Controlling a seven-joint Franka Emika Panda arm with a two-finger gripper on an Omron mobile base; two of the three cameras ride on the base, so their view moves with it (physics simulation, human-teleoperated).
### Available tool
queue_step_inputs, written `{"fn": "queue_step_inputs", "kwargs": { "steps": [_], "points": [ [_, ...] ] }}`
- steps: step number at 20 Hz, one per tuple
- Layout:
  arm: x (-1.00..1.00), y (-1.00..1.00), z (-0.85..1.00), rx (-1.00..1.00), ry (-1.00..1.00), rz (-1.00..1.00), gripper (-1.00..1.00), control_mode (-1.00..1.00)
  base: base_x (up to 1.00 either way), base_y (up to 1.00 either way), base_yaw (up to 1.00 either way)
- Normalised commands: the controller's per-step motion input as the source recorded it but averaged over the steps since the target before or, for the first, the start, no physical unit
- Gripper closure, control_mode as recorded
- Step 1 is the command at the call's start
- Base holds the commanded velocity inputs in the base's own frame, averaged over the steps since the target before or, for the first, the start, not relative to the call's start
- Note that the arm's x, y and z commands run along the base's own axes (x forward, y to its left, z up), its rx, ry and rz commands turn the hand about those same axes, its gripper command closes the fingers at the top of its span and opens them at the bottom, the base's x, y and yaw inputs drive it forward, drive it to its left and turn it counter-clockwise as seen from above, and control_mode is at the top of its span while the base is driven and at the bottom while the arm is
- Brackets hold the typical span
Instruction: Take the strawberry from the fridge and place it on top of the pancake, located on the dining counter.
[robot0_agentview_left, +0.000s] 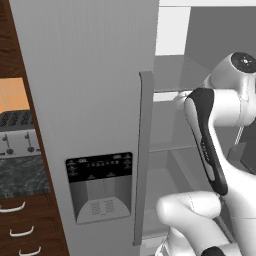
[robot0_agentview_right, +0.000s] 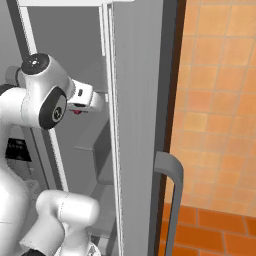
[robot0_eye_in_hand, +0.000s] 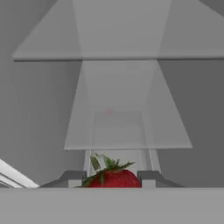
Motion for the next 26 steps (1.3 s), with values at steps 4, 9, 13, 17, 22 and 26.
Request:
{"fn": "queue_step_inputs", "kwargs": {
  "steps": [4,9,13,17,22,26],
  "points": [
    [-0.68,0.0,-0.11,0.06,0.06,-0.01,1.0,-1.0,0.0,0.0,0.0],
    [-0.49,0.13,-0.05,0.03,0.0,0.0,1.0,-1.0,0.0,0.0,0.0],
    [-0.25,0.3,0.0,0.0,-0.01,0.0,1.0,-1.0,0.0,0.0,0.0],
    [-0.19,0.05,-0.01,0.0,0.0,0.0,1.0,1.0,-0.75,0.16,0.0],
    [0.0,0.0,0.0,0.0,0.0,0.0,1.0,1.0,-1.0,0.46,0.0],
    [0.0,0.0,0.0,0.0,0.0,0.0,1.0,1.0,-0.97,0.96,0.3]
  ]
}}
